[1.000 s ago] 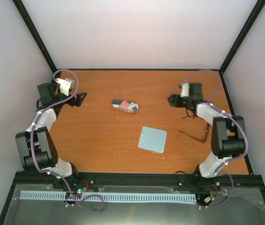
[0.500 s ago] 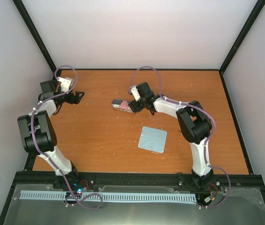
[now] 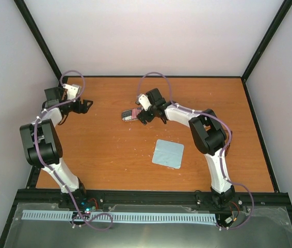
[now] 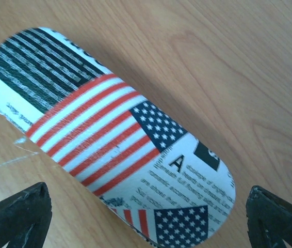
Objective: Organize the sunglasses
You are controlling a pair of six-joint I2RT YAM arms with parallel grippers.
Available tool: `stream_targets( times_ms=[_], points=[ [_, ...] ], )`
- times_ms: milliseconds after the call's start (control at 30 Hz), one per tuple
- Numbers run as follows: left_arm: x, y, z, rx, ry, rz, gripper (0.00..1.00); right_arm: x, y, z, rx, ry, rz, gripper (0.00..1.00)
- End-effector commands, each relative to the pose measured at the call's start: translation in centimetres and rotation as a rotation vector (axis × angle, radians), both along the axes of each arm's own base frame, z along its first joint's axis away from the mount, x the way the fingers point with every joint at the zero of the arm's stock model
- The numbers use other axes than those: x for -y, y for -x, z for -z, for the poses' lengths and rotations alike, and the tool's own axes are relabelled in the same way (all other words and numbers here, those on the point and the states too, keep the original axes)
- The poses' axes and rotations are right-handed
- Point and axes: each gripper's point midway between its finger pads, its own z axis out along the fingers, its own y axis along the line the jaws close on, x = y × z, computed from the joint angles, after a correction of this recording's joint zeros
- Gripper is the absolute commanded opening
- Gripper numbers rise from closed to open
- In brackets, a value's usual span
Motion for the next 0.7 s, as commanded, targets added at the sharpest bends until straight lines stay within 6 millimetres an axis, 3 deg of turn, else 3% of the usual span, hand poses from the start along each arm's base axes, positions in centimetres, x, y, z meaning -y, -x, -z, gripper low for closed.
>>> stream_targets(
  times_ms=[0,100,167,300,433,567,667],
  points=[
    [-0.3,-0.7,-0.3,0.005,0.011,0.012,0.89,-1.9,0.5,-0.8,-0.002,-0.012,-0.083,1.00],
    [-0.2,-0.9,-0.1,-0.001,0.024,0.016,0.89,-2.1,-0.5,-0.9,0.002,-0.020,-0.048,0.99],
    [-0.4,-1.3,0.1,-0.005,0.028,0.012,0.87,-2.1,-1.1,-1.1,0.007,-0.032,-0.008,0.92],
    [0.2,-2.9,0.5,-0.050,0.040,0.052,0.70,-1.3,-0.6,-2.1,-0.018,-0.075,0.071,0.76],
    [3.3,-4.1,2.0,-0.122,0.045,0.162,0.62,-0.6,0.6,-3.3,-0.013,-0.129,0.092,0.70],
    [6.3,-5.1,3.5,-0.163,0.024,0.220,0.62,0.6,0.4,-2.4,-0.056,-0.077,0.168,0.43],
    [8.9,-5.4,4.9,-0.195,-0.024,0.263,0.62,1.3,1.3,-1.6,-0.093,-0.083,0.192,0.39]
  ],
)
